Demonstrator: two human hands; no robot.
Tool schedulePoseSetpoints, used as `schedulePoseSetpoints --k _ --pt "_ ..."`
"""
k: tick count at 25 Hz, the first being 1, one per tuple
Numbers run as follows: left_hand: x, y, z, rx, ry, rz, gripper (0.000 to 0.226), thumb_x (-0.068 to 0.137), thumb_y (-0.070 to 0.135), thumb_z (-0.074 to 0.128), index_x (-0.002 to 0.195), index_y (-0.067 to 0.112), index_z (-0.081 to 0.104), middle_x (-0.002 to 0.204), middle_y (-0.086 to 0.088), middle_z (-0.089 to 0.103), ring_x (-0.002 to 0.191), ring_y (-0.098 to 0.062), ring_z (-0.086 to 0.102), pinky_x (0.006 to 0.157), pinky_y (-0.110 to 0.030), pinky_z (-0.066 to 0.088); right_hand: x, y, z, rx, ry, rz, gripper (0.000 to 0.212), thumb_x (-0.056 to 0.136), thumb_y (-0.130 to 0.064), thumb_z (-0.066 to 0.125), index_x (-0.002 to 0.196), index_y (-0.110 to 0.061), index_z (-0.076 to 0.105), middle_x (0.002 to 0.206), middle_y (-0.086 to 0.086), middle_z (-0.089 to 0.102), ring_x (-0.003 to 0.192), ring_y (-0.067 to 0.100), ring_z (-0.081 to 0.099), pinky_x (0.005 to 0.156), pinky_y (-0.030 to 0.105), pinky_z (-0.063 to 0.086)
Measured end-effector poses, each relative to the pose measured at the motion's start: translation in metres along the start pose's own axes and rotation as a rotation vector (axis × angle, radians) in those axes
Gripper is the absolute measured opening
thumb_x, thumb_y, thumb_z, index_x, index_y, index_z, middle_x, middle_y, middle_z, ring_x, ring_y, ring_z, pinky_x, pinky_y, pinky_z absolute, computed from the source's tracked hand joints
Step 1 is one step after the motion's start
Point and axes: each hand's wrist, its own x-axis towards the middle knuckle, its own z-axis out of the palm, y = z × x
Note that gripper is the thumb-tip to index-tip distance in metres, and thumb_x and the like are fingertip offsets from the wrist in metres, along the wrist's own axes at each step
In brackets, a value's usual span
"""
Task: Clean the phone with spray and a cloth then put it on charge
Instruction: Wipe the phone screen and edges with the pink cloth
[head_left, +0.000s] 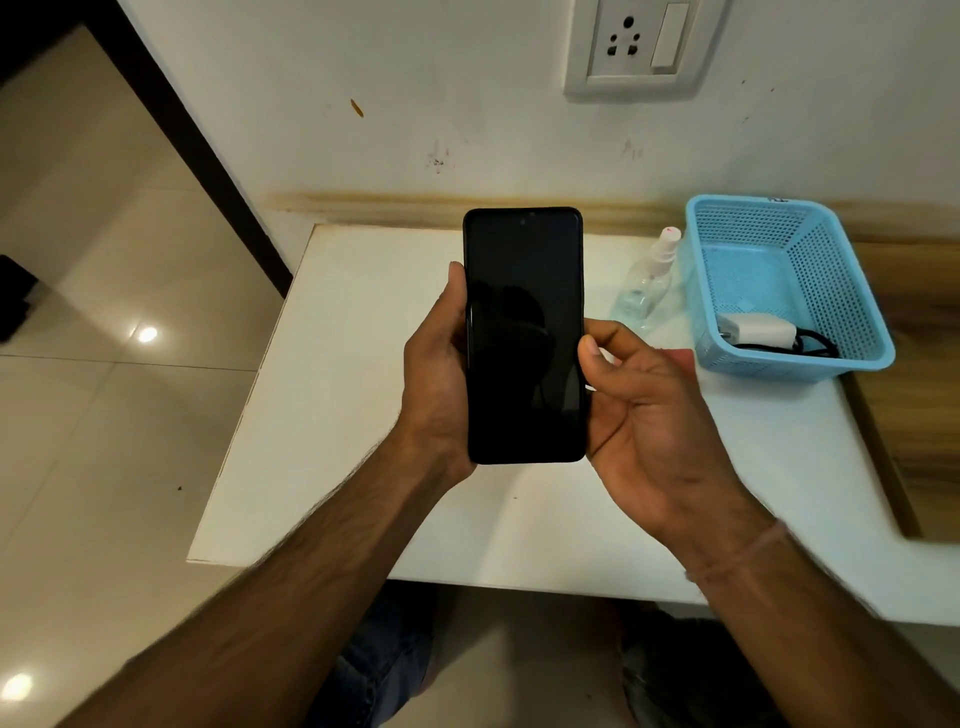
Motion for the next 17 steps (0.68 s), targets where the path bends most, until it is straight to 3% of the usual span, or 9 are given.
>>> schedulePoseSetpoints --k 4,7,9,11,17 --pt "0.007 -0.006 -0.003 0.029 0.080 -0.008 0.062 0.100 0.061 0.037 0.110 0.014 0.078 0.109 -0.013 0.075 0.095 -0.030 0.073 0.083 -0.041 0.061 0.012 0.009 -0.001 0.049 0.078 0.092 0.026 0.100 -0.013 0.045 0.121 -0.006 0.058 0.118 0.012 0.067 0.099 0.028 0.068 0.088 0.048 0.054" --pt "0.010 -0.010 -0.004 0.111 0.207 -0.044 0.064 0.101 0.060 0.037 0.120 0.010 0.071 0.117 -0.016 0.073 0.107 -0.037 0.070 0.099 -0.050 0.054 0.019 0.015 -0.004 0.053 0.112 0.140 0.026 0.100 -0.013 0.045 0.122 -0.007 0.058 0.117 0.011 0.068 0.097 0.027 0.067 0.085 0.044 0.056" --pt "0.012 -0.012 -0.004 0.193 0.282 -0.055 0.059 0.103 0.057 0.037 0.119 0.011 0.071 0.117 -0.014 0.074 0.109 -0.036 0.069 0.101 -0.052 0.052 0.024 0.019 -0.008 0.062 0.133 0.169 0.025 0.100 -0.014 0.045 0.120 -0.008 0.058 0.116 0.010 0.069 0.097 0.027 0.066 0.084 0.044 0.055" --pt "0.014 -0.014 -0.006 0.272 0.320 -0.042 0.052 0.105 0.051 0.036 0.115 0.014 0.071 0.116 -0.009 0.074 0.108 -0.029 0.069 0.098 -0.046 0.053 0.029 0.023 -0.011 0.058 0.161 0.188 0.023 0.101 -0.013 0.045 0.118 -0.009 0.058 0.117 0.011 0.068 0.101 0.029 0.066 0.088 0.047 0.054" --pt "0.014 -0.020 -0.003 0.345 0.349 -0.105 0.036 0.105 0.046 0.038 0.115 0.023 0.064 0.115 -0.003 0.071 0.088 -0.017 0.064 0.068 -0.029 0.048 0.041 0.036 -0.015 -0.100 0.308 0.156 0.018 0.099 -0.010 0.048 0.115 -0.009 0.057 0.116 0.014 0.067 0.106 0.034 0.064 0.092 0.052 0.052"
